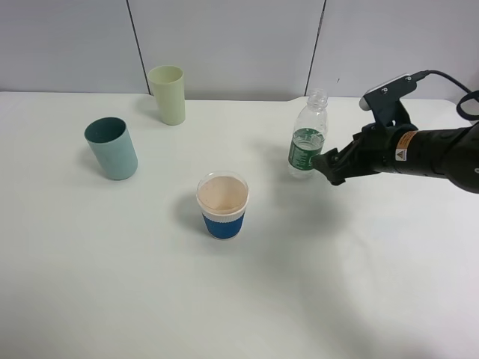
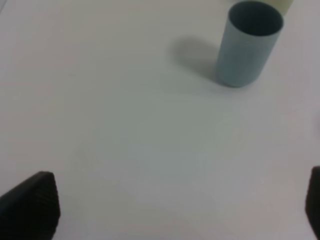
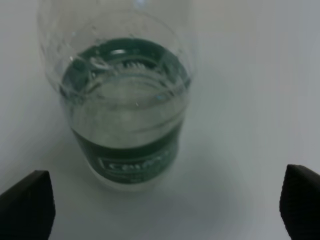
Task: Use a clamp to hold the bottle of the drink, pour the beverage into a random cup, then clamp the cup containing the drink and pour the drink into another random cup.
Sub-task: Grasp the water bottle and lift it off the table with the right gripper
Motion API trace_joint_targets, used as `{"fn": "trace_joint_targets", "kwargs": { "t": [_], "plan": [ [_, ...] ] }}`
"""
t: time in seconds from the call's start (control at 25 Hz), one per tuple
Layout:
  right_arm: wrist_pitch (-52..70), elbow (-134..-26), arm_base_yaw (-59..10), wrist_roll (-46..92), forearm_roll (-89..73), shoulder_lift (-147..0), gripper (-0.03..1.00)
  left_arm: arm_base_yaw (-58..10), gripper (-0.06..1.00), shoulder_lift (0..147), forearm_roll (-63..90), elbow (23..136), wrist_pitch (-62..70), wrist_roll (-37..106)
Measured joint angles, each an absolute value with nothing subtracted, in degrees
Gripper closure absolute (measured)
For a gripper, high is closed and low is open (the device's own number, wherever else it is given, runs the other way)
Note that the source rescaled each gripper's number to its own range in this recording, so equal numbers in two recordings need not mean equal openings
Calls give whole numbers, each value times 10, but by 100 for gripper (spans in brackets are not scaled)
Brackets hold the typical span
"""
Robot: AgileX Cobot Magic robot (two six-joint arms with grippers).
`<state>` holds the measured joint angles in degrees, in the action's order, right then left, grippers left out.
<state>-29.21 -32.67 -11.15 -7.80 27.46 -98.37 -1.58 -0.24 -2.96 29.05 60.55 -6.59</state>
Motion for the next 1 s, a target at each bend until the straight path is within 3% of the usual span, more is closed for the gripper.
{"fn": "trace_joint_targets", "kwargs": {
  "t": [1.0],
  "plan": [
    [-596,-327,-112,37,181,-1164,16,-16,-6,-2,-30,290,606,-66]
  ]
}}
